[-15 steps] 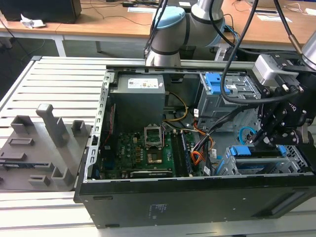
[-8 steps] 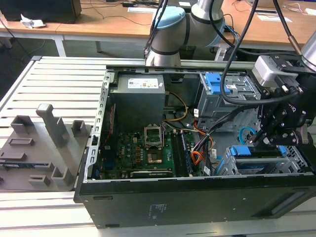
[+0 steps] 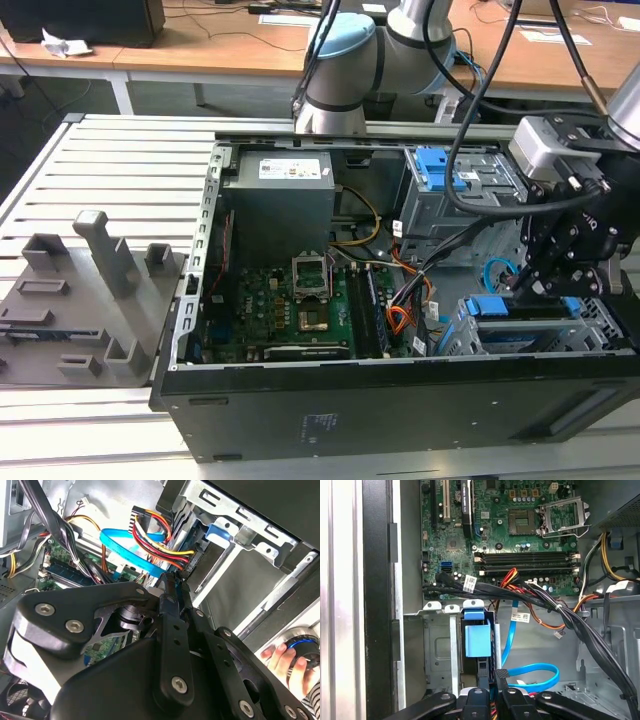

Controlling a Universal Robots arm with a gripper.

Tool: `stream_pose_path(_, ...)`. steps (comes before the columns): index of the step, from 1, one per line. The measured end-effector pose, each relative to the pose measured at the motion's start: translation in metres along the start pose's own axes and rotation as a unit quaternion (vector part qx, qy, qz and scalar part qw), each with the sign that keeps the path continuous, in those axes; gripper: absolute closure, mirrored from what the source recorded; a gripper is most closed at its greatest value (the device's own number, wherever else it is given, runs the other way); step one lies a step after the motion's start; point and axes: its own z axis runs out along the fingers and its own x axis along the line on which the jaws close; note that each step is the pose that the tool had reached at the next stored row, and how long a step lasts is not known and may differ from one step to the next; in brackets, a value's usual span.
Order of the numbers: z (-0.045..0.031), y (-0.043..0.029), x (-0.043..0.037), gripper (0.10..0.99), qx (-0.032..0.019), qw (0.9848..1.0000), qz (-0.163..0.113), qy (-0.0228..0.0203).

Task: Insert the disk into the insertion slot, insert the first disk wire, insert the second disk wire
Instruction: 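Insert the second disk wire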

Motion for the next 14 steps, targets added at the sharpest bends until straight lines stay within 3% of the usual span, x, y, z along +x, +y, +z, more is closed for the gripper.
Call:
stream_pose_path(5,-0.0013,0.0001,0.0,0.922,0.0,1.0,0.0,0.0007)
stream_pose_path(8,-0.0023,0.0002,0.0002,0.922,0.0003,1.0,-0.007,0.0064)
stream_pose_path(14,-0.0021,-0.0001,0.0048,0.922,0.0003,0.9998,-0.016,0.0071)
